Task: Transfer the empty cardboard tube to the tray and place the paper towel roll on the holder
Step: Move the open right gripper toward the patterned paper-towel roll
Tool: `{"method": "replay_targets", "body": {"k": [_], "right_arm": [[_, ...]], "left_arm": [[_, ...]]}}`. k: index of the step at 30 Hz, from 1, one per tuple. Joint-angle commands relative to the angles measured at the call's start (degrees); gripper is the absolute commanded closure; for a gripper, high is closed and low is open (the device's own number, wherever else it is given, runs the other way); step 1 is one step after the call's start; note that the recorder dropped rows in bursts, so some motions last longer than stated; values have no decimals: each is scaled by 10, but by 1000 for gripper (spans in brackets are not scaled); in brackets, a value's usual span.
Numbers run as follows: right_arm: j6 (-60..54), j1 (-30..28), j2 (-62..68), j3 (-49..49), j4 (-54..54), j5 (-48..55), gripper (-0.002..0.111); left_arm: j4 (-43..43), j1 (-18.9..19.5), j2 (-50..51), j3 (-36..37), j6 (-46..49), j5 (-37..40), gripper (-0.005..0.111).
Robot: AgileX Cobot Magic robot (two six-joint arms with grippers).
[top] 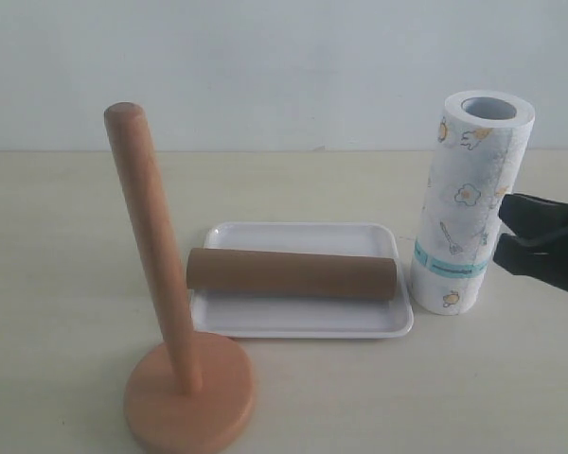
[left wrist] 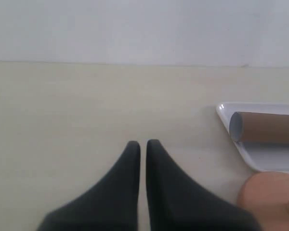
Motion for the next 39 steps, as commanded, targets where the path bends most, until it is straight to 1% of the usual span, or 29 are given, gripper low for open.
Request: {"method": "replay_targets", "body": {"k": [1,3,4,7,8,9,11,14,22,31,39], "right_arm": [[-26,1,1,-2,-4,5,104],[-37,1,1,-2,-4,10,91],[-44,1,1,-2,-4,11,80],[-49,1,1,-2,2,7,36],[-68,1,1,-2,2,2,15],[-80,1,1,-2,2,-3,3],[-106,1,1,-2,2,-17,4],[-106,1,1,-2,3,-36,4],[-150,1,15,-3,43,-35,4],[-162,1,155,-43,52,-92,4],[-162,1,258,-108,58,-94,4]], "left_arm": [[1,2,-2,2,2,0,103],[1,2,-2,2,2,0,103],[1,2,-2,2,2,0,103],[1,2,-2,2,2,0,103],[1,2,-2,2,2,0,103],[1,2,-2,2,2,0,103],[1,2,-2,2,2,0,103],[1,2,-2,2,2,0,103],[1,2,-2,2,2,0,103],[1,2,-2,2,2,0,103],[1,2,-2,2,2,0,103]]}}
